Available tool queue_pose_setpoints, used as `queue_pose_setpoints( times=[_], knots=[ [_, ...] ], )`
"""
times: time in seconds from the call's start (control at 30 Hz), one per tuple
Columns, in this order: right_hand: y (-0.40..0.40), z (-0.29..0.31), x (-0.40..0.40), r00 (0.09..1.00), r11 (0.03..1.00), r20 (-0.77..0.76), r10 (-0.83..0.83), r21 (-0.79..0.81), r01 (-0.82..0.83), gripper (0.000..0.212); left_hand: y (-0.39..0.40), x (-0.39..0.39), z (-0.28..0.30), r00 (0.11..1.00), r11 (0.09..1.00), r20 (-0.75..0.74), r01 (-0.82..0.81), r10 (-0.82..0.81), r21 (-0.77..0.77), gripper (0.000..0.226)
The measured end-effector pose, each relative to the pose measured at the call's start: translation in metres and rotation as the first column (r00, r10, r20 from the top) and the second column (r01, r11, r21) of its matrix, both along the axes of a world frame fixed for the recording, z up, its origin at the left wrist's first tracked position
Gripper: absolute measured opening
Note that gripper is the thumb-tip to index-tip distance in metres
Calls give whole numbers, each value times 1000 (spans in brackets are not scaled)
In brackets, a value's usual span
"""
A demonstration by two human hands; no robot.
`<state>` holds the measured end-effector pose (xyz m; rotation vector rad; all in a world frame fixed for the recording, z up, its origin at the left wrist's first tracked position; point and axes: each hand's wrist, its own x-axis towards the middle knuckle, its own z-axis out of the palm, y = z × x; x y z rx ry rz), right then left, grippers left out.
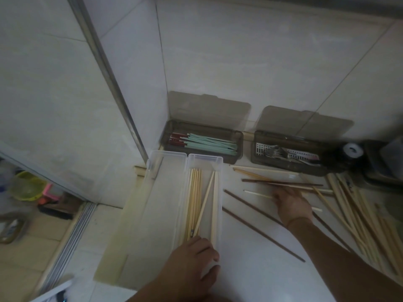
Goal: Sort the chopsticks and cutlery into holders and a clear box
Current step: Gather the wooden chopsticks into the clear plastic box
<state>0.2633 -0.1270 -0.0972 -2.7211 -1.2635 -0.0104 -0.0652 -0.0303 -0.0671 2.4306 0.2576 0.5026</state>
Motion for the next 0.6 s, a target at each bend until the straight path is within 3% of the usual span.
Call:
queue_pose_setpoints(
  times=[0.13, 0.23, 0.33, 0.4, 0.43, 0.47, 0.5, 0.6],
  knots=[
    [11, 15, 2, 960, 954, 34, 278, 108, -280, 8, 0, 0, 1, 1000, 1000, 15, -10, 10, 6, 10],
    [32, 48, -18, 961, 898, -105, 255, 393, -196, 16, -1, 1, 2, 1000, 1000, 28, -9, 9, 16, 7],
    [57, 95, -64, 872, 672, -359, 332, 739, 49, 14, -1, 1, 3, 999, 1000, 44, -7, 6, 21, 6],
    [74, 115, -94, 777, 460, -384, 500, 877, 137, 30, -2, 1, 5, 997, 1000, 78, -11, 9, 25, 6],
    [81, 120, -106, 747, 423, -394, 536, 891, 165, 31, -2, 0, 6, 995, 1000, 99, -7, 4, 26, 6],
    [88, 121, -117, 731, 453, -413, 544, 877, 159, 29, -2, -1, 8, 993, 1000, 121, 3, -6, 27, 6],
    [93, 119, -126, 735, 541, -429, 525, 835, 101, 25, -1, -2, 11, 989, 1000, 143, 20, -24, 24, 7],
    [103, 97, -147, 786, 867, -464, 410, 467, -176, 18, 0, -3, 16, 982, 998, 183, 56, -54, -4, 7]
  ],
)
